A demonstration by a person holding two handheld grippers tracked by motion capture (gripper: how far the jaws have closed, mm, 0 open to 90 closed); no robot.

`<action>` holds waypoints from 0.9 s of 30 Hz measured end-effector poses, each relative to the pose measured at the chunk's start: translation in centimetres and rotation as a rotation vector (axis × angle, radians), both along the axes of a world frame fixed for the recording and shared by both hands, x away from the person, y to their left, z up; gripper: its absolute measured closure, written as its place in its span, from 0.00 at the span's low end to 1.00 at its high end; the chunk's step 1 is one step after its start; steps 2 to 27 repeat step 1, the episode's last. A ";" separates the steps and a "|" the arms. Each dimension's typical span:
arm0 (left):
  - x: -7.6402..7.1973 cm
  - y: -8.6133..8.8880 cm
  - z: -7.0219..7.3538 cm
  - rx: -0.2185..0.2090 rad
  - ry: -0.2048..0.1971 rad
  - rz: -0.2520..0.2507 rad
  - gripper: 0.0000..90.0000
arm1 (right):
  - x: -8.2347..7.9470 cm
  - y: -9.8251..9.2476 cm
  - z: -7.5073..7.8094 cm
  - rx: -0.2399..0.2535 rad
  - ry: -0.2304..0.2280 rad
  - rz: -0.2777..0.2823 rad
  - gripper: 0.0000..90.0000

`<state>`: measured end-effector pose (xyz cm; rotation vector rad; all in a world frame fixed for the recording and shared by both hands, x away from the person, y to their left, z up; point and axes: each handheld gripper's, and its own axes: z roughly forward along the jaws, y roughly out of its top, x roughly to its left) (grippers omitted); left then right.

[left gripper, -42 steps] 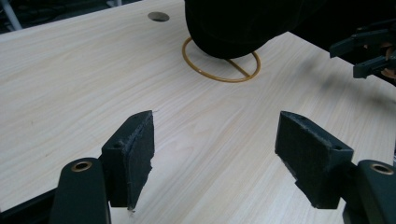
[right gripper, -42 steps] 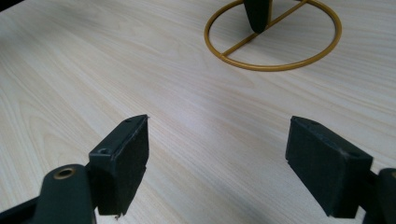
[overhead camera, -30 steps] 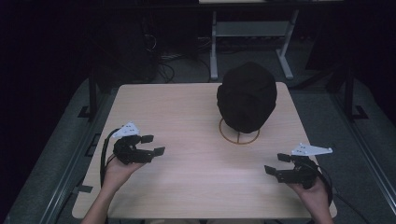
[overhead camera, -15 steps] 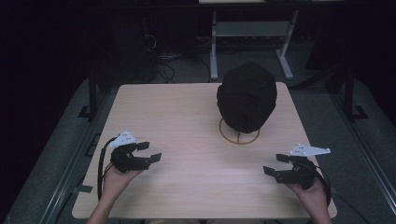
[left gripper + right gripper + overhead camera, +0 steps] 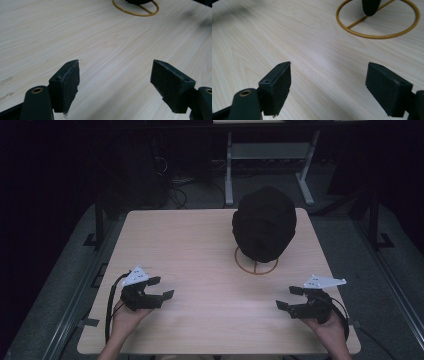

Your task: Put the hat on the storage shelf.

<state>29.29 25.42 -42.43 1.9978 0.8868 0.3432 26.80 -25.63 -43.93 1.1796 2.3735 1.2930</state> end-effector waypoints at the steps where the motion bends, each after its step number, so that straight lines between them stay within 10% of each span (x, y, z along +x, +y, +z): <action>1: 0.0 0.0 -0.1 0.003 -0.007 0.001 0.25 | 0.0 0.1 0.0 -0.003 0.002 0.003 0.23; 27: 0.0 0.0 -0.1 0.003 -0.007 0.001 0.25 | 0.0 0.1 0.0 -0.003 0.002 0.003 0.23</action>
